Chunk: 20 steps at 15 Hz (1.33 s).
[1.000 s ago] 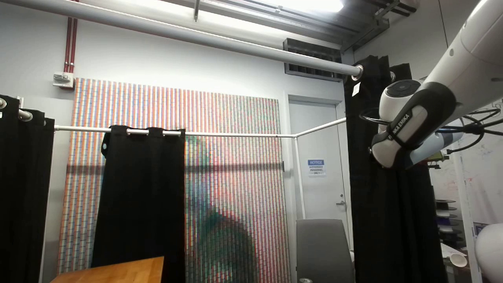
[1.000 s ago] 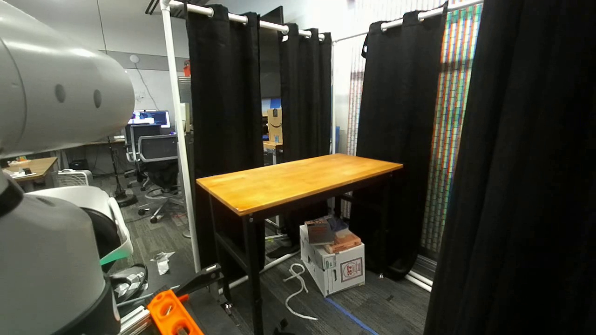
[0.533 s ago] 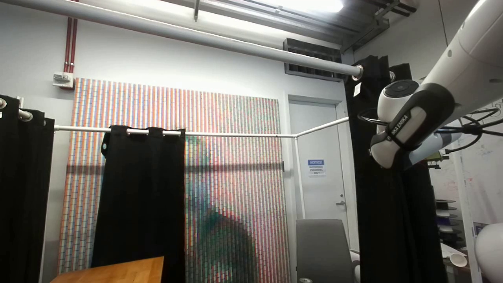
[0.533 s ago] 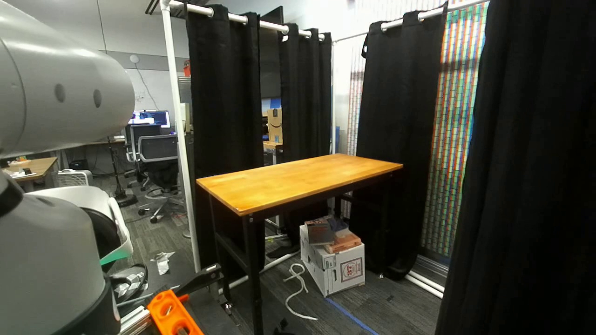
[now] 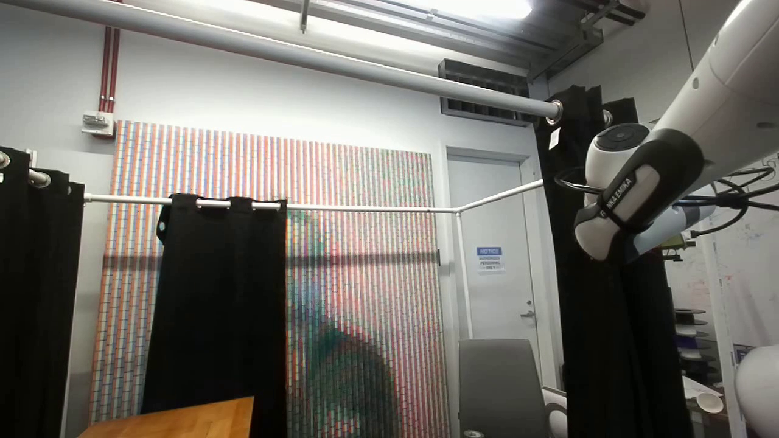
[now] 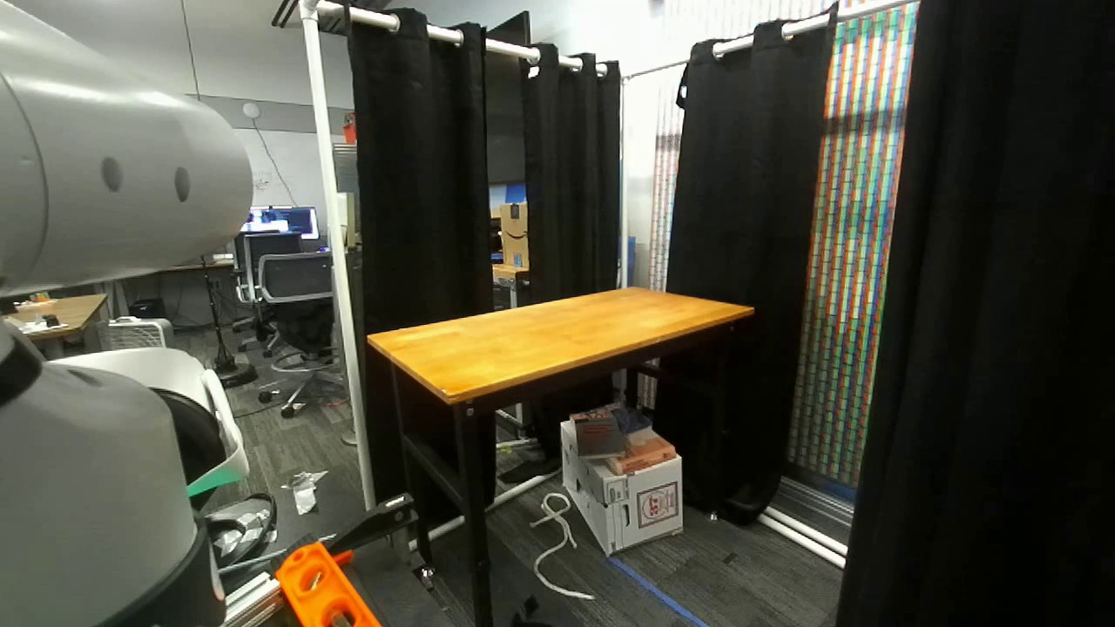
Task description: Pull the curtain to the left
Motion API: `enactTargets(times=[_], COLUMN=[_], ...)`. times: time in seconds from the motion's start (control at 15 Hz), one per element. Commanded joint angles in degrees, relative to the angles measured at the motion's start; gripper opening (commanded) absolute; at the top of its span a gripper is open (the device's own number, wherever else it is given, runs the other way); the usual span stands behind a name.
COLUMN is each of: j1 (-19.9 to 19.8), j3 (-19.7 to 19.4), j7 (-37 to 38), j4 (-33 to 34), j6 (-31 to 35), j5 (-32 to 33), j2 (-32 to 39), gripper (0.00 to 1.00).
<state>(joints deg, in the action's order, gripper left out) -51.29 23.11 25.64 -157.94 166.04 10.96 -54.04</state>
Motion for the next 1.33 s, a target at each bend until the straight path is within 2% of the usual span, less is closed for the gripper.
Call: enactTargets(times=[0.0, 0.13, 0.27, 0.4, 0.67, 0.8, 1.0, 1.27], j1=[-1.4, -0.9, 1.7, 6.9, 20.8, 26.9, 33.1, 38.9], j3=[0.7, 0.7, 0.5, 0.1, -0.5, 0.1, 1.7, 4.8], j7=[0.1, -0.1, -1.2, -3.2, -6.8, -6.8, -6.8, -6.5], j4=[0.0, 0.0, 0.0, 0.0, 0.7, -1.4, -0.6, 0.6], j6=[1.9, 1.5, -0.6, -3.3, -11.3, -14.2, -18.5, -21.9], j5=[-0.7, -0.7, -0.9, -1.0, -0.8, 0.1, 1.0, 2.2], j2=[-0.8, -1.0, -1.6, -2.0, -2.8, -5.6, -6.7, -6.2], gripper=[0.04, 0.04, 0.03, 0.02, 0.02, 0.03, 0.02, 0.03])
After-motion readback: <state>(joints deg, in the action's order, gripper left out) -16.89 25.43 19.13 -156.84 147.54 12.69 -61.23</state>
